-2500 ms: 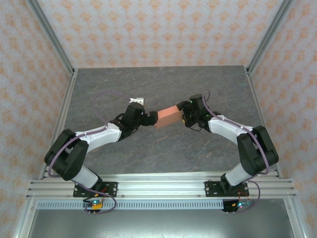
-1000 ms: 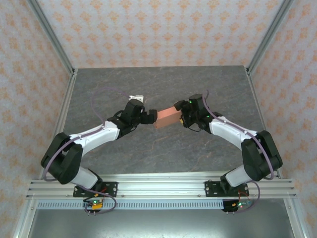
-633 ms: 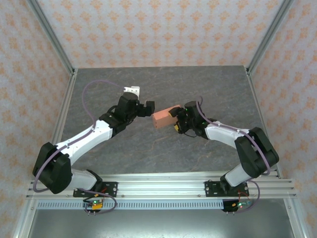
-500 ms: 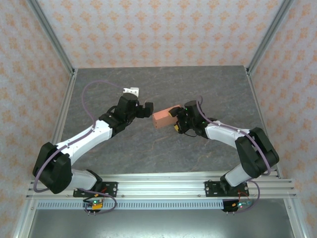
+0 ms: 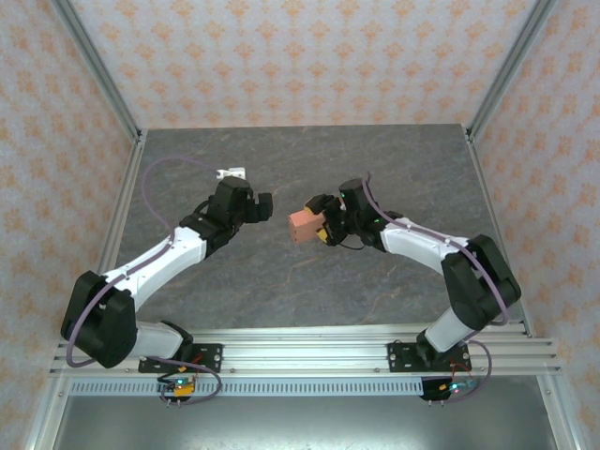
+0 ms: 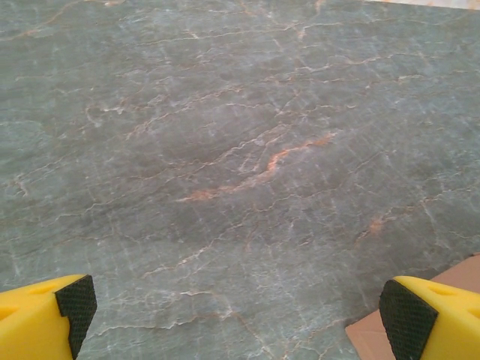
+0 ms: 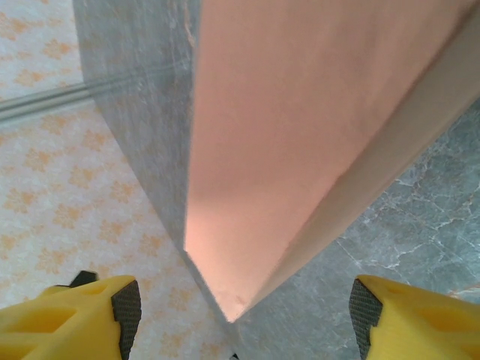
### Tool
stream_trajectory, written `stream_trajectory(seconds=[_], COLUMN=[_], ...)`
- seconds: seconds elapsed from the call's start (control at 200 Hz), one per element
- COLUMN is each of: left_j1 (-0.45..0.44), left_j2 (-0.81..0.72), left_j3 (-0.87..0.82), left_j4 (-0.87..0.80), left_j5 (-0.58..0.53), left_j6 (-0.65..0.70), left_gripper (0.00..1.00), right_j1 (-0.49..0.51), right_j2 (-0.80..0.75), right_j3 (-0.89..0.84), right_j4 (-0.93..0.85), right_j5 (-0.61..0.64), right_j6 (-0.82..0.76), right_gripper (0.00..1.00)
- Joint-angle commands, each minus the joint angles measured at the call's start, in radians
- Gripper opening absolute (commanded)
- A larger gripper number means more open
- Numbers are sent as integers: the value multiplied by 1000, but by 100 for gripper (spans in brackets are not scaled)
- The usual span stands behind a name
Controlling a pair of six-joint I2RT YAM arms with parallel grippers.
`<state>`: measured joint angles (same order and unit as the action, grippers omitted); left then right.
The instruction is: Fold the paper box
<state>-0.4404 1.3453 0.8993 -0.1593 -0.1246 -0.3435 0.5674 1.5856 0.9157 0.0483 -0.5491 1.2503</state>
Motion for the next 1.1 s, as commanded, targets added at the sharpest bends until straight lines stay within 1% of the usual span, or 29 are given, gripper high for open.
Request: stream_trajectory(seconds=[0.0,0.05,0.18,0.315,0.41,0.506,0.596,0.736,0.946,1.096], left_j1=[13,17,22,23,24,24,24,24,24,24], left_j2=[-13,-15,-16,-15,-21,-27,-25,-24,-15,-28], left_j3=[-13,-28,-44,-43,-50,-61,-69,-75,-67,-77], left_j4=[-40,-29,-24,-35,-38,-32,-25,-21,-31,-36], left_j5=[-47,-47,-46,-50,-61,-68,-70,-78,-77,-83], left_j6=[-22,-30,-45,-45,-46,-57,-69,-84,-93,-101], left_gripper=[100,100,100,100,100,100,100,100,100,100], right_j1=[3,4,3,14,28,40,43,42,43,44], right_j2=[26,34,51,13,-4,11,35,70,132,100], right_j3=[12,10,2,35,85,138,147,129,116,163], right_j4=[-58,-87,-54,-86,-129,-199,-240,-274,-241,-293], right_j5=[-2,7,-18,-8,-13,-31,-54,-85,-137,-115], right_j6=[-38,-44,-21,-38,-92,-162,-198,-203,-159,-202], right_gripper=[75,75,75,75,75,75,75,75,75,76])
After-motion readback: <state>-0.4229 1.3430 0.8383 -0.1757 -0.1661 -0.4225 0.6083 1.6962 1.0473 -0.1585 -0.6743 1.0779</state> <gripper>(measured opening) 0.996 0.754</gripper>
